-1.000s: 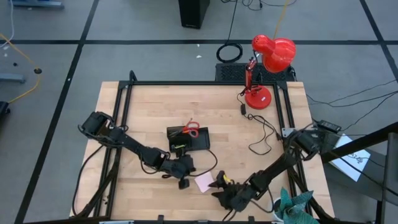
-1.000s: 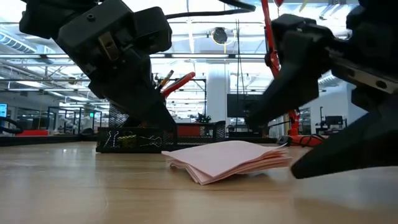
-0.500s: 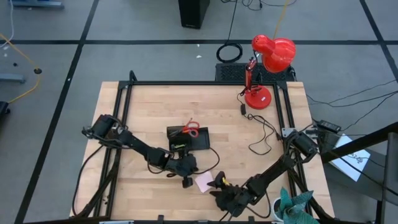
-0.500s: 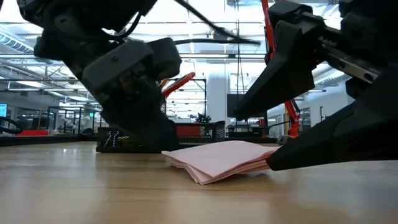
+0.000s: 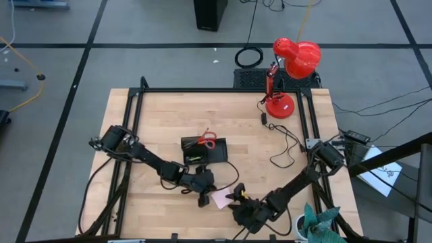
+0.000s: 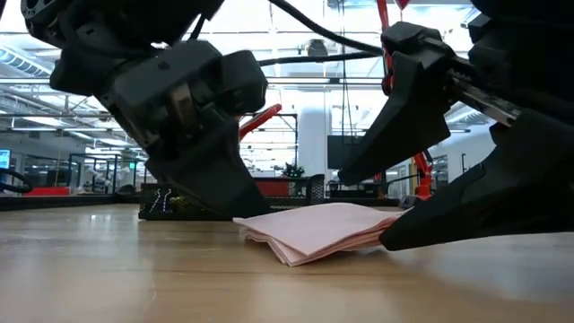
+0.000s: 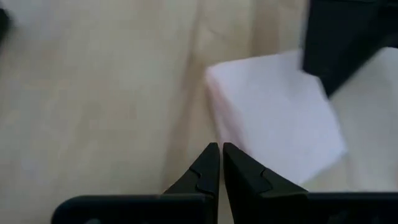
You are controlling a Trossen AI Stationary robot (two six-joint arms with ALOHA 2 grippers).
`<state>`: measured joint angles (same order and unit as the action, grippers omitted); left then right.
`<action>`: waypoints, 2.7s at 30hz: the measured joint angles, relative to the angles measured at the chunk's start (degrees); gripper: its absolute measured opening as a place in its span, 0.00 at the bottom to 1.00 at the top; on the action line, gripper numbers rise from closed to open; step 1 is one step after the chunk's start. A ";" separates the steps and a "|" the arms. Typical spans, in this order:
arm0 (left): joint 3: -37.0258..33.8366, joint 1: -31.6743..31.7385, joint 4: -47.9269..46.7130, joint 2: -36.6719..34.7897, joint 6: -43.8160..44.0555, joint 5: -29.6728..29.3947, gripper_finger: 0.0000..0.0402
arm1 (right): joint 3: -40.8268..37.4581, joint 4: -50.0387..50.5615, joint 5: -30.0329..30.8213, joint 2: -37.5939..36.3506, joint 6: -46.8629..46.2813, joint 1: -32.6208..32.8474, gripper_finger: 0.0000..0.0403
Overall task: Pick and place office supplies into organizer
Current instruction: Put the pink sticky note into the mesh desk organizer
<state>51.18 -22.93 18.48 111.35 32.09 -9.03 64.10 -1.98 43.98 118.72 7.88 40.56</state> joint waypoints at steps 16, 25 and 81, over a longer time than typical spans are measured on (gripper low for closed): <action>-0.02 -0.07 2.37 0.00 -1.82 3.06 0.06 | -0.09 0.04 -0.78 0.09 -1.40 -3.79 0.56; -0.02 0.13 2.93 -0.07 -1.99 3.03 0.06 | -0.09 -0.71 -0.90 0.07 -1.43 -3.35 0.56; -0.07 -12.87 -1.52 -2.54 -38.01 -18.73 0.13 | -0.24 -6.29 -2.07 -6.43 -4.32 -2.19 0.15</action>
<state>51.11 -35.80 16.96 108.81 -5.92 -27.76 63.86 -8.26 41.91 112.28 3.56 38.37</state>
